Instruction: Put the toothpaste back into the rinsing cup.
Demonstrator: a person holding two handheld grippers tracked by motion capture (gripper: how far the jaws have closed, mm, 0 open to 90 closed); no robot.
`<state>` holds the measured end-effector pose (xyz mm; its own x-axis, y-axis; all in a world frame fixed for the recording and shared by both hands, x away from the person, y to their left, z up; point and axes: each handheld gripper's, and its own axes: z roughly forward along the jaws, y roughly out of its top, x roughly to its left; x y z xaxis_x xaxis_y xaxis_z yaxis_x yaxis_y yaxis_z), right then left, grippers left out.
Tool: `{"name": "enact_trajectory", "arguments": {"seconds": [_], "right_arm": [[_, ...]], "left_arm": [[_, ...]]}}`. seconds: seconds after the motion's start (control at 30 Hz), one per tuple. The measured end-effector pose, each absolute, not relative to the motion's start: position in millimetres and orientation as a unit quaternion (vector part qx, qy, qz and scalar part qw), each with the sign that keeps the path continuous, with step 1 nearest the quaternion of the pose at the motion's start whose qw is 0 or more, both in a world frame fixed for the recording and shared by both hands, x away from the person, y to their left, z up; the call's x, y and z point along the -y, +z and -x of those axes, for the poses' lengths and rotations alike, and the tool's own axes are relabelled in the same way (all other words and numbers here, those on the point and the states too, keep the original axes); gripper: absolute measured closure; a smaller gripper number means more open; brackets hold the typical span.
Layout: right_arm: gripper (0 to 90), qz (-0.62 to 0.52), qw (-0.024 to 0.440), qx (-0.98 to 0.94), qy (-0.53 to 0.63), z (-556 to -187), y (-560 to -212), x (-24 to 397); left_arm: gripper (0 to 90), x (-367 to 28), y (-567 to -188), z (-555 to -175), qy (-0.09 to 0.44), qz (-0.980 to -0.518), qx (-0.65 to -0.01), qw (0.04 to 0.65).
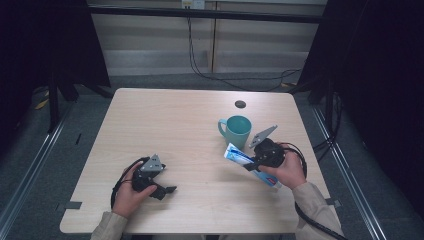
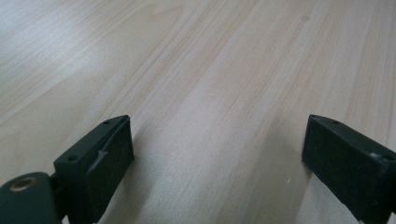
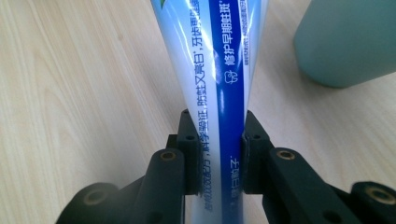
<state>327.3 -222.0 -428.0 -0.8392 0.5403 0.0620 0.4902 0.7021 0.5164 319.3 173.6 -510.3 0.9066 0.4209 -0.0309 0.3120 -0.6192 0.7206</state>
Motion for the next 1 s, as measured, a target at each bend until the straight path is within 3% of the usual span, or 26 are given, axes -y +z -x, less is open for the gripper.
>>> {"name": "enact_trajectory", "arguments": {"seconds": [1.0], "right_arm": [[74.4,-0.339,0.073,-0.808,0.477,-330.7,-396.8,257.3]], "left_arm": [[8.5,-173.6,-510.3,-319.3,0.071,-0.897,-0.204,0.386]]}}
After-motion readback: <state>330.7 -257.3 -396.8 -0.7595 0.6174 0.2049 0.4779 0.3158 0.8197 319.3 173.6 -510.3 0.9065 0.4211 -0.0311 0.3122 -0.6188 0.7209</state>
